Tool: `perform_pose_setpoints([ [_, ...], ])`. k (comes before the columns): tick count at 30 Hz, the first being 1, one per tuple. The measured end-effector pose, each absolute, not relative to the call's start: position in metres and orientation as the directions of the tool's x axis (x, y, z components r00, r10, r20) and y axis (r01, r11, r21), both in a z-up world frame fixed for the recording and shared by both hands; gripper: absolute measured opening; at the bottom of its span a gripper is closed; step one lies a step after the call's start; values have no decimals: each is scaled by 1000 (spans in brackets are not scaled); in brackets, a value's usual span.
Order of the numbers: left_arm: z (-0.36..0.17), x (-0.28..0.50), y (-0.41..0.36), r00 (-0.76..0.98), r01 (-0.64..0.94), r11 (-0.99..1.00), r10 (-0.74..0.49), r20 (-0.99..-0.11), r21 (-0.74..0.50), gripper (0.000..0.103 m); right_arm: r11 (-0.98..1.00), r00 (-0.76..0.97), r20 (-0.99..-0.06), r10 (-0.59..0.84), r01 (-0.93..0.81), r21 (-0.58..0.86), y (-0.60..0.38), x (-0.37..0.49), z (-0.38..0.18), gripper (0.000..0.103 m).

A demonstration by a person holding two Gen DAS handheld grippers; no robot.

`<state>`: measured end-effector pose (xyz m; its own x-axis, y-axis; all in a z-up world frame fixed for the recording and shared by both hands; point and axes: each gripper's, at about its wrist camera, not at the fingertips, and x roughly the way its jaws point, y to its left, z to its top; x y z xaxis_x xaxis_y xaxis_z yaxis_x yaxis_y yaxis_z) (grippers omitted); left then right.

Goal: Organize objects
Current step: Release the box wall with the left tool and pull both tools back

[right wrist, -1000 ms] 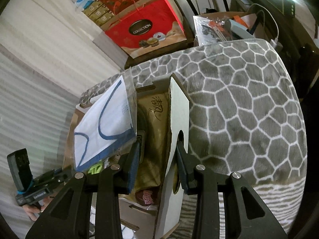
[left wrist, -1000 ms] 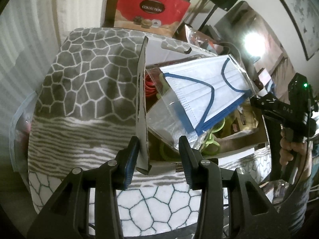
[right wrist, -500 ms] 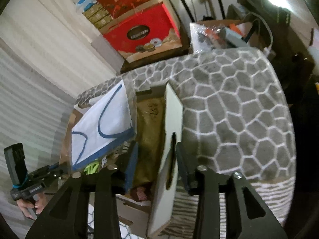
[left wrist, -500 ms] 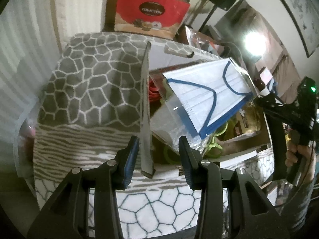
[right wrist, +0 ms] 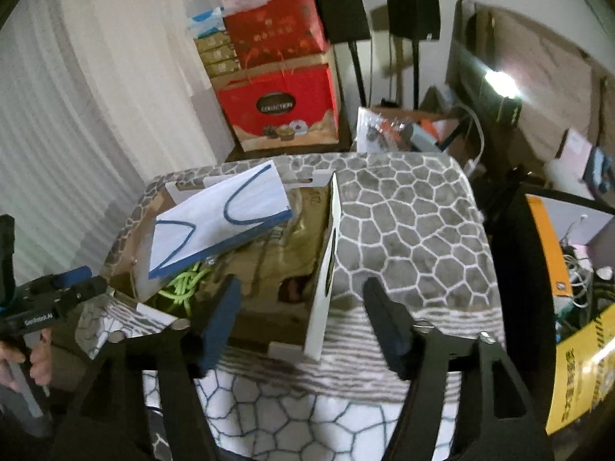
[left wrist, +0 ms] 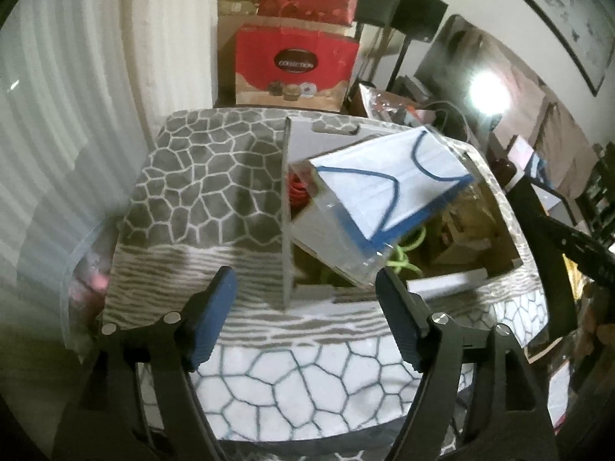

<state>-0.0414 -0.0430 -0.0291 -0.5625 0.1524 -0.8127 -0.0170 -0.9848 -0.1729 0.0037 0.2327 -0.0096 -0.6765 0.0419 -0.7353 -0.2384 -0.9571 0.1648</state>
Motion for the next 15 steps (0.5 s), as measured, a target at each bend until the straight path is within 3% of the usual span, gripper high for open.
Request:
perform_pose_setpoints([
  [4, -28, -34, -34, -579, -25, -988, 139, -803, -153, 82, -960, -688, -722, 76, -245, 132, 214, 13, -10, 85],
  [6, -24, -29, -31, -598, -21, -989, 129, -791, -146, 92, -962, -682, -723, 106, -254, 99, 207, 15, -11, 88],
  [9, -17, -24, -29, -625, 1, -987, 124, -771, -159, 97, -964, -687, -717, 118, -253, 84, 196, 20, -13, 102],
  [15, -12, -20, -27, -637, 27, -989, 96, -765, -147, 102, -962, -697, -705, 134, -261, 75, 177, 29, -15, 102],
])
